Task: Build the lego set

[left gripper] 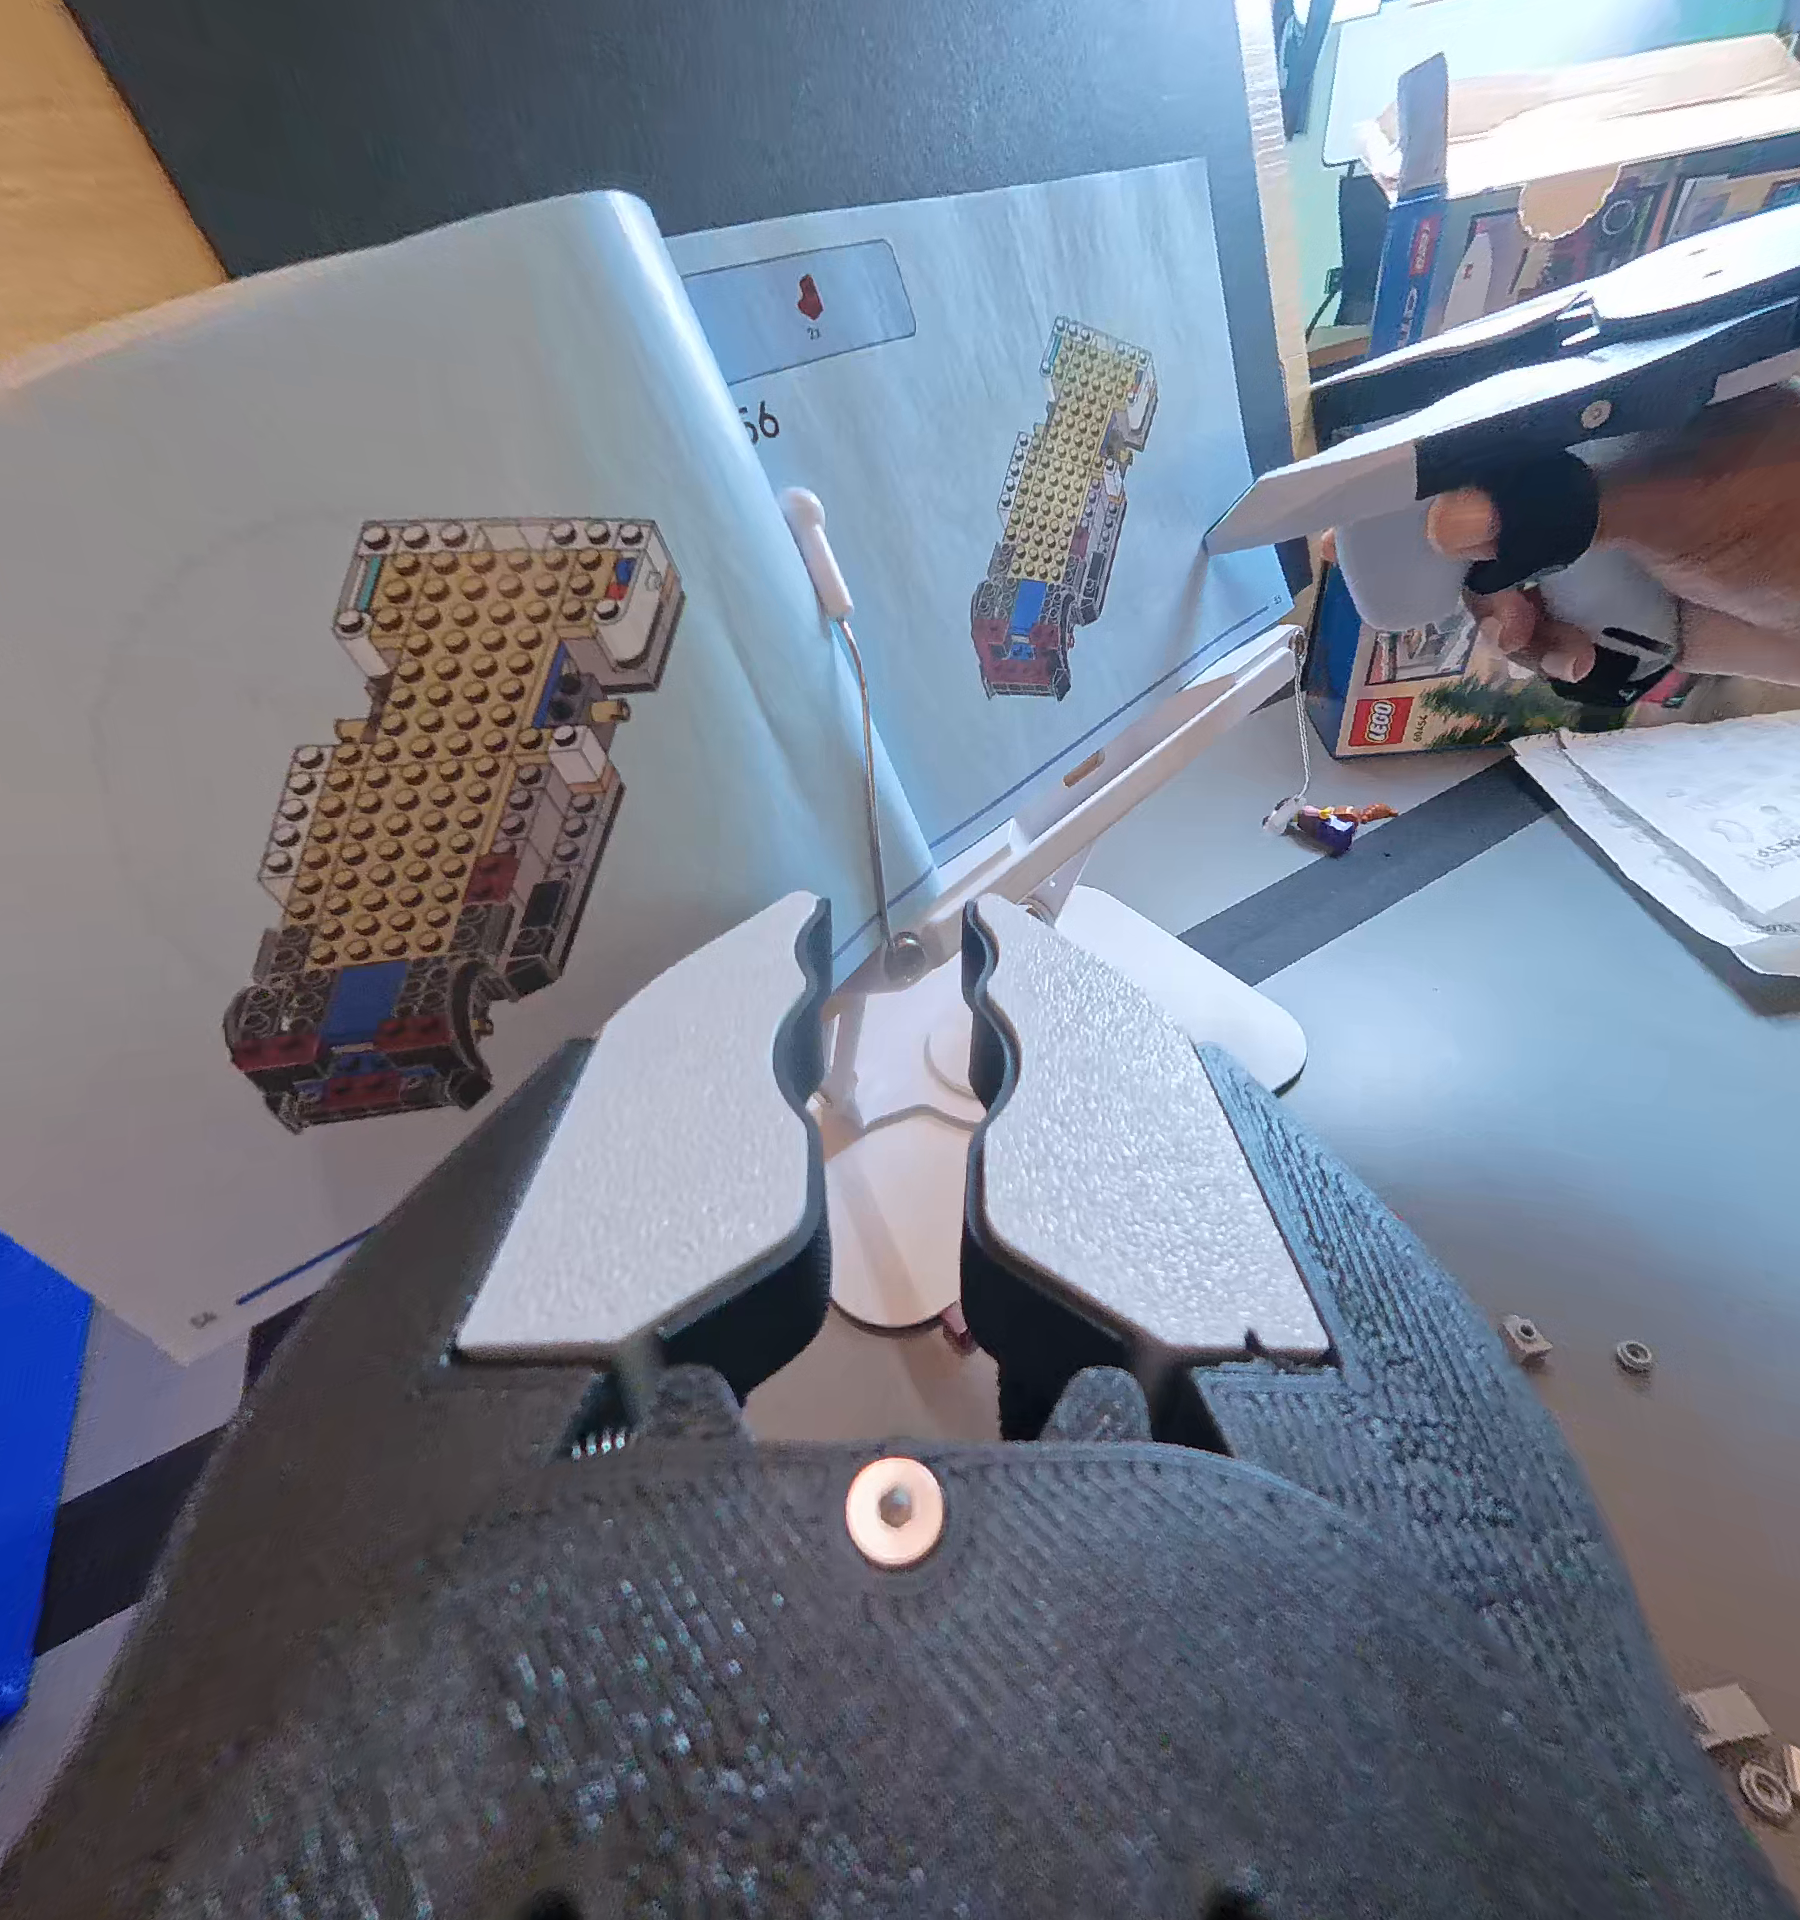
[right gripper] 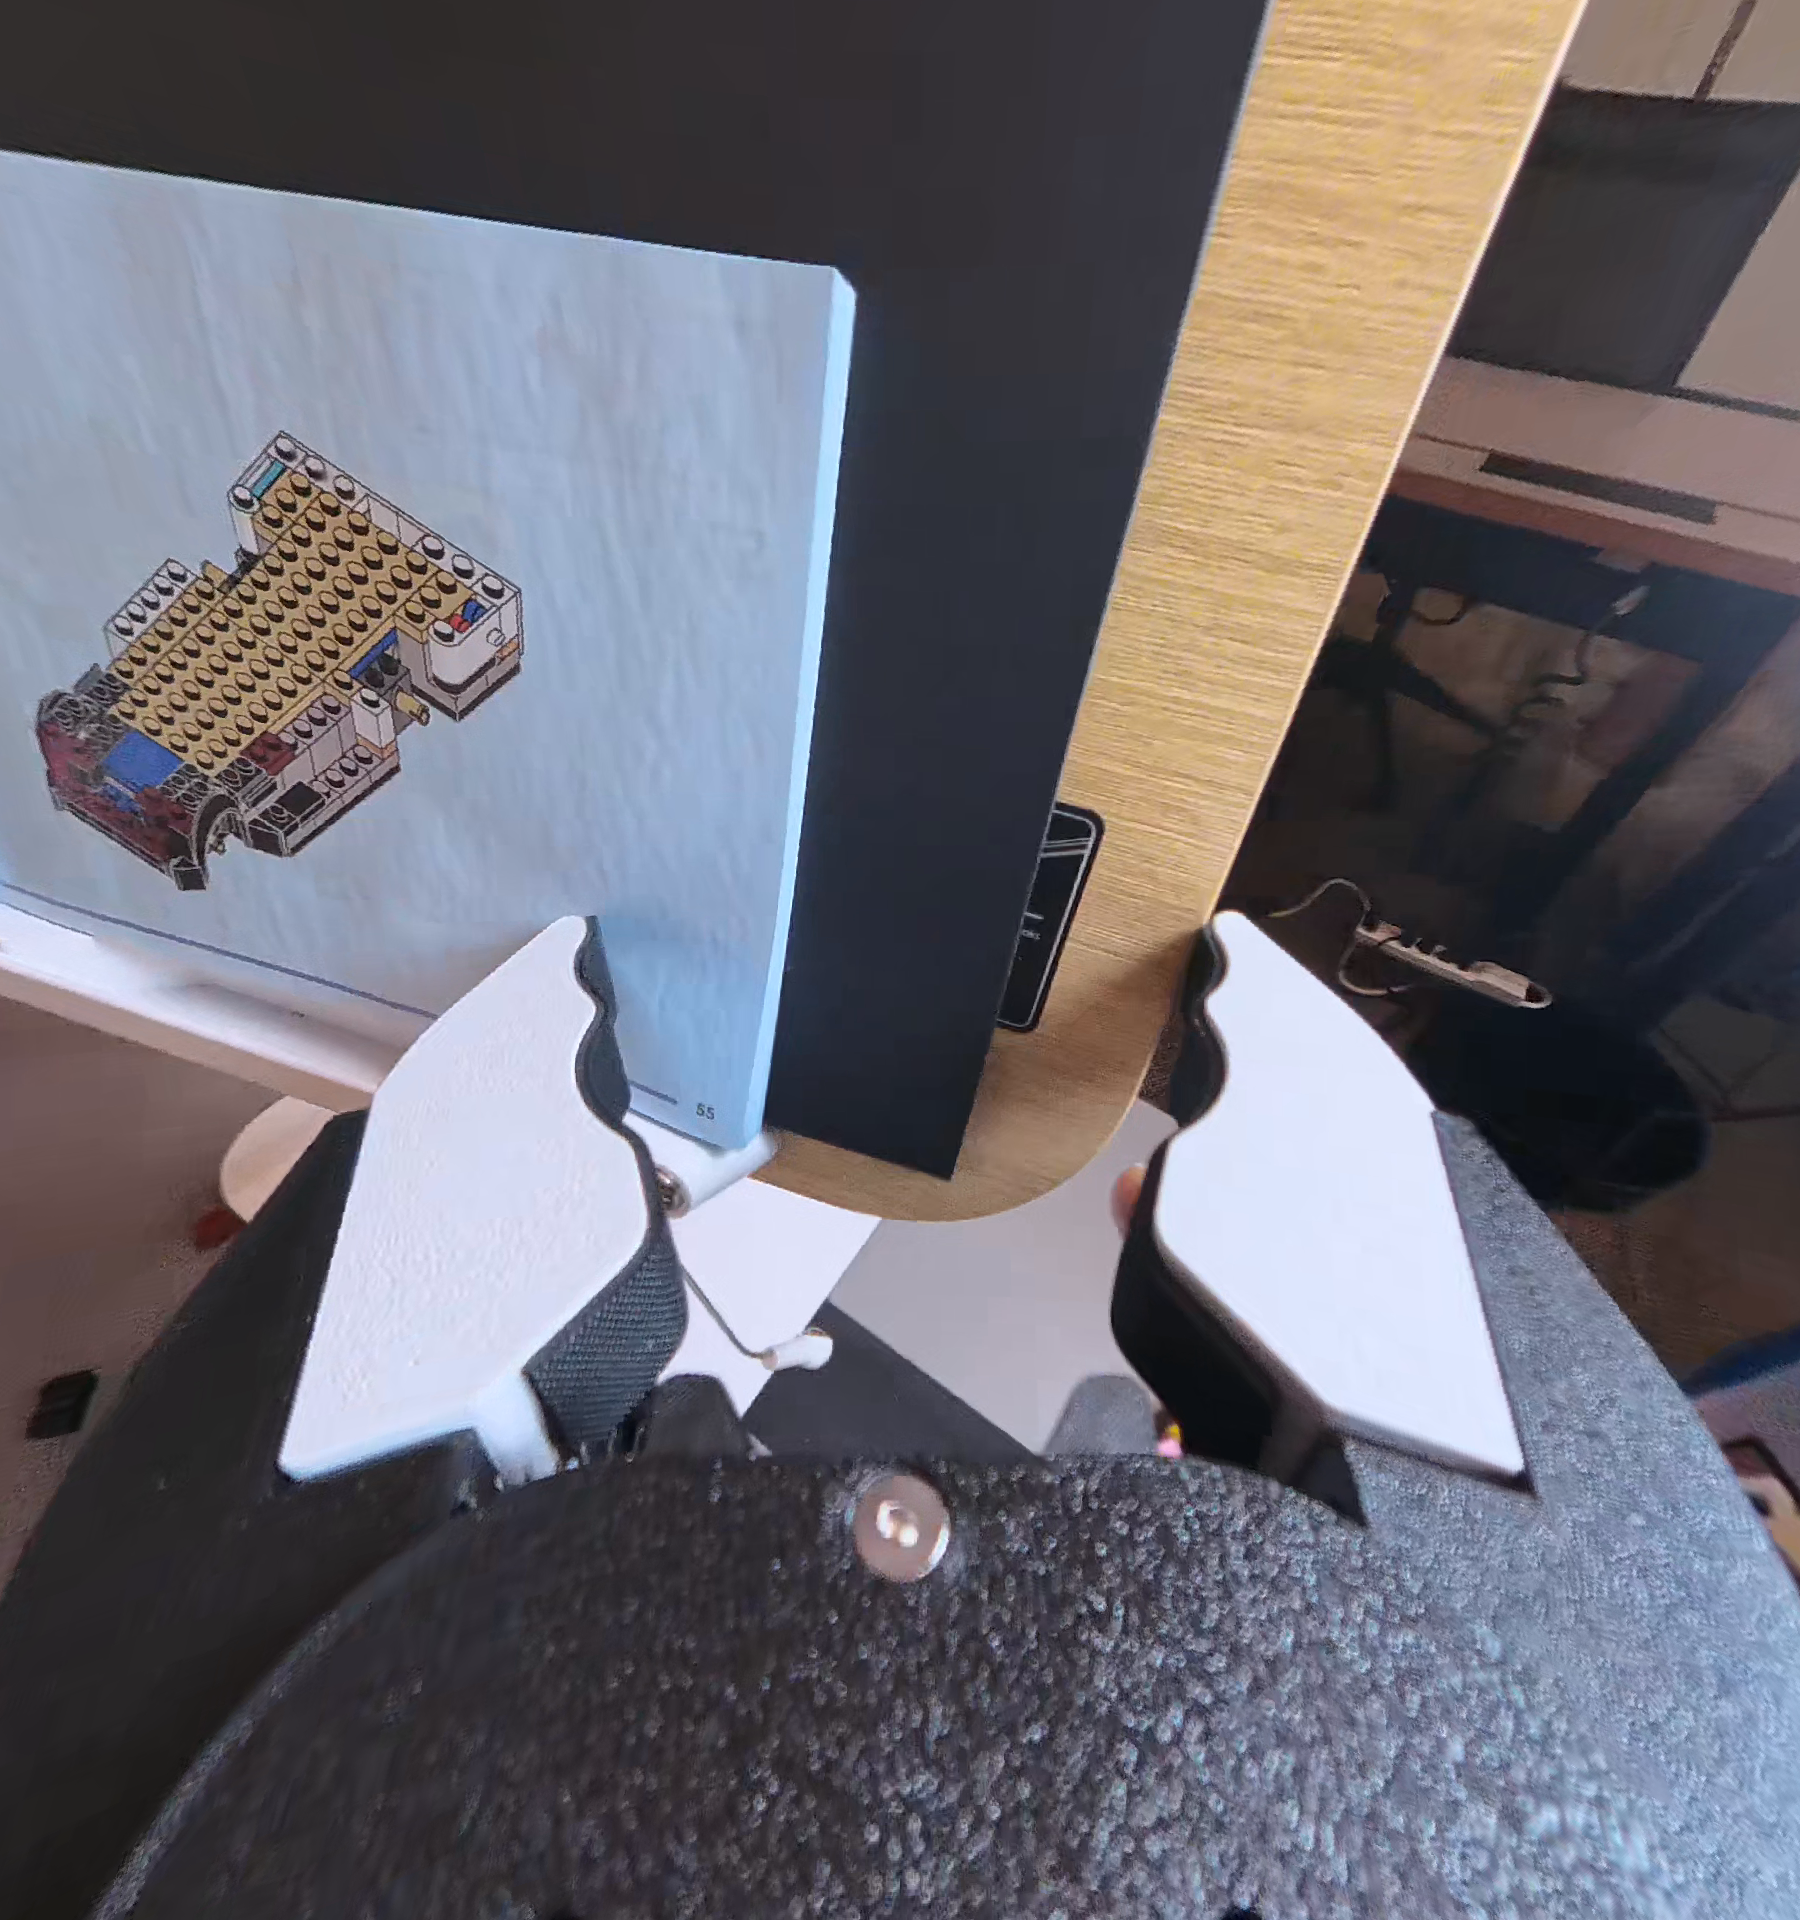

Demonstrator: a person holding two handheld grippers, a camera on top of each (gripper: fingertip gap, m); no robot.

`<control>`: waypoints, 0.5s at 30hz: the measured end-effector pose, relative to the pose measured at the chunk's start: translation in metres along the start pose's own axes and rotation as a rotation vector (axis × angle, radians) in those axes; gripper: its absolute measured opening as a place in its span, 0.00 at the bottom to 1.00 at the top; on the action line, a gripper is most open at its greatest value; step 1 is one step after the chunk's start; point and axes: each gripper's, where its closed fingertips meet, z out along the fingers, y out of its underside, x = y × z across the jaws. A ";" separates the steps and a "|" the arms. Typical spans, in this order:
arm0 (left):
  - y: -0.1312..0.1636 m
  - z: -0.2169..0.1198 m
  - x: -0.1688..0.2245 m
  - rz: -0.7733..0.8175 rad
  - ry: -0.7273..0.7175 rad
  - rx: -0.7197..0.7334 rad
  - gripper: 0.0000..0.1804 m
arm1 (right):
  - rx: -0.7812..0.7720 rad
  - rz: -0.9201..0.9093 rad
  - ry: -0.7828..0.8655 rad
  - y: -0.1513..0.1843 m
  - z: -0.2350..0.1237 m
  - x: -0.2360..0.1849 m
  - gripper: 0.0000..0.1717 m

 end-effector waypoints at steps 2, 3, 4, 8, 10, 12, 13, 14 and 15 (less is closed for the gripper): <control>0.000 0.001 -0.001 0.001 -0.003 -0.001 0.13 | 0.013 0.042 -0.008 -0.001 -0.003 0.005 0.53; 0.000 0.001 -0.002 0.005 -0.007 0.002 0.13 | 0.025 0.067 -0.017 -0.002 -0.005 0.007 0.49; -0.002 0.001 -0.003 0.007 -0.010 0.005 0.13 | 0.036 0.082 -0.021 -0.002 -0.008 0.009 0.45; -0.008 0.004 -0.005 -0.001 -0.011 0.012 0.13 | 0.070 0.054 -0.040 0.002 -0.021 0.018 0.29; -0.010 0.007 -0.002 0.009 -0.006 0.011 0.13 | 0.101 0.040 -0.054 0.005 -0.031 0.024 0.20; -0.012 0.010 0.003 0.040 -0.002 0.007 0.12 | 0.120 -0.053 0.000 0.013 -0.041 0.037 0.00; -0.013 0.012 0.006 0.062 -0.005 0.005 0.12 | 0.086 -0.093 -0.018 0.024 -0.042 0.035 0.00; -0.014 0.015 0.009 0.088 -0.004 0.002 0.12 | 0.065 -0.119 -0.032 0.032 -0.042 0.030 0.00; -0.013 0.019 0.010 0.118 -0.008 -0.011 0.12 | 0.077 -0.142 0.001 0.032 -0.044 0.030 0.00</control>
